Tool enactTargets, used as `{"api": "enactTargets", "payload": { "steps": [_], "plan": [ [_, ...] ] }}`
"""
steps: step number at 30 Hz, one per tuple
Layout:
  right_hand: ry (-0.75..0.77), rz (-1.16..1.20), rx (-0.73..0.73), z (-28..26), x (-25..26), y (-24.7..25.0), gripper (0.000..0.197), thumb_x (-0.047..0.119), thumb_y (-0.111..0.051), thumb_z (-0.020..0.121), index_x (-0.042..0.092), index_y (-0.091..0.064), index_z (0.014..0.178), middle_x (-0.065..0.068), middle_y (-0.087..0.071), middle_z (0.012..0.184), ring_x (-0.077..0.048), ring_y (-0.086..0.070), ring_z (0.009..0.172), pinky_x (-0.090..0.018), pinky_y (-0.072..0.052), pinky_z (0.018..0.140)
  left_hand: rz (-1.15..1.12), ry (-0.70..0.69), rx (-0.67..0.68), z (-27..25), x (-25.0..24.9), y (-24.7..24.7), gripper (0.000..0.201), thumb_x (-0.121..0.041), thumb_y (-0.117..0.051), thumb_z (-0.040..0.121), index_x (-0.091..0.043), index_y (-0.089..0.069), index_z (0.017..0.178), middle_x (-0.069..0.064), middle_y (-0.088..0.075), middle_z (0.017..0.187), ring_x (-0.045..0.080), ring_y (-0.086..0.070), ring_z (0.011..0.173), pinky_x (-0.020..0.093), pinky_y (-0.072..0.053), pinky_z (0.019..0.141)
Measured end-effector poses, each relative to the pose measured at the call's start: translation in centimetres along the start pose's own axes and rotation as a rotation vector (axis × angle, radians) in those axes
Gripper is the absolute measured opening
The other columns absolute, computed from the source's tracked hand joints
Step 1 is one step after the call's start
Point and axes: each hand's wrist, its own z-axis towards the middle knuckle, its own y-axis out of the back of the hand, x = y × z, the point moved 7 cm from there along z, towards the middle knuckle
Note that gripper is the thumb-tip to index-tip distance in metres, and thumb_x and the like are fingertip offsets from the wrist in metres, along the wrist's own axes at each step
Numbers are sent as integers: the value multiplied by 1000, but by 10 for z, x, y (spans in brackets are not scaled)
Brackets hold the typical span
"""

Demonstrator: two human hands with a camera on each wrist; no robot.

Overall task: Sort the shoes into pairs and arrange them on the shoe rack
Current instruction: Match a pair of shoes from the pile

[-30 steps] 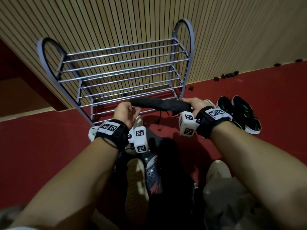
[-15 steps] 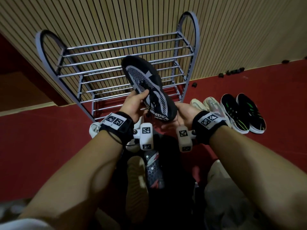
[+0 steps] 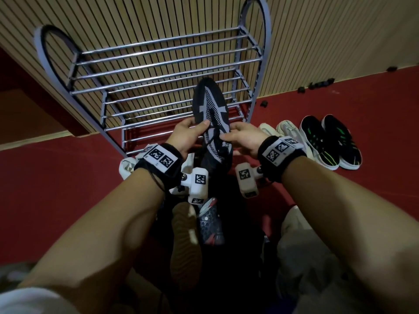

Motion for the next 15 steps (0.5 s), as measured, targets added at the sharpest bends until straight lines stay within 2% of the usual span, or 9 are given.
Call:
{"api": "enactTargets", "payload": {
  "steps": [2, 3, 4, 6, 9, 11, 12, 14, 15],
  "plan": [
    [-44, 13, -18, 0, -6, 1, 20, 13, -67, 86, 12, -65, 106, -7, -71, 97, -22, -63, 81, -31, -50, 66, -10, 70, 68, -1, 6, 2, 37, -36, -62, 93, -13, -62, 122, 7, -71, 108, 27, -68, 91, 40, -54, 83],
    [-64, 40, -25, 1, -9, 1, 20, 9, -66, 86, 9, -65, 106, -10, -68, 91, -22, -57, 74, -28, -43, 58, -39, 122, 111, -2, 10, 4, 38, -38, -58, 95, -12, -62, 122, 8, -69, 103, 26, -65, 85, 39, -51, 80],
    [-86, 74, -40, 3, -14, 2, 24, 6, -64, 86, 5, -63, 110, -12, -66, 89, -23, -53, 72, -27, -38, 54, -89, 175, 159, -3, 13, 6, 39, -38, -54, 96, -11, -61, 122, 9, -65, 97, 24, -60, 78, 37, -48, 73],
    [-127, 128, -73, 7, -18, -1, 31, 4, -62, 85, 4, -61, 116, -14, -65, 93, -24, -52, 77, -27, -35, 54, -168, 235, 181, -5, 15, 20, 34, -33, -52, 97, -10, -60, 121, 8, -65, 94, 20, -55, 73, 31, -43, 64],
    [-135, 169, -116, 11, -13, -11, 28, 3, -61, 86, 8, -60, 113, -9, -66, 86, -17, -50, 52, -19, -30, 39, -118, 225, 19, -3, 9, 67, 25, -26, -57, 94, -14, -62, 116, 6, -72, 102, 18, -65, 77, 31, -52, 68],
    [-124, 205, -119, 15, -8, -19, 31, 2, -62, 86, 8, -58, 115, -9, -64, 84, -15, -49, 46, -17, -30, 35, -115, 217, -83, -5, 8, 101, 16, -25, -56, 95, -15, -63, 105, 4, -71, 96, 18, -65, 76, 32, -53, 69],
    [-121, 221, -104, 19, -6, -25, 28, 2, -61, 87, 9, -58, 114, -8, -63, 82, -15, -51, 46, -19, -34, 34, -125, 217, -121, -7, 8, 116, 12, -24, -55, 95, -15, -63, 99, 2, -69, 90, 17, -64, 74, 32, -52, 69],
    [-136, 253, -95, 24, -4, -36, 17, 4, -56, 92, 10, -60, 107, -4, -68, 71, -14, -59, 51, -27, -50, 45, -122, 219, -202, -12, 14, 146, 12, -19, -52, 96, -16, -62, 93, 0, -67, 85, 17, -63, 73, 31, -51, 70],
    [-154, 272, -100, 27, -4, -42, 13, 4, -54, 93, 11, -60, 102, -1, -68, 63, -12, -61, 50, -29, -52, 51, -114, 218, -236, -14, 19, 160, 13, -15, -49, 95, -17, -62, 94, 0, -67, 86, 17, -63, 72, 29, -51, 70]
  ]
}}
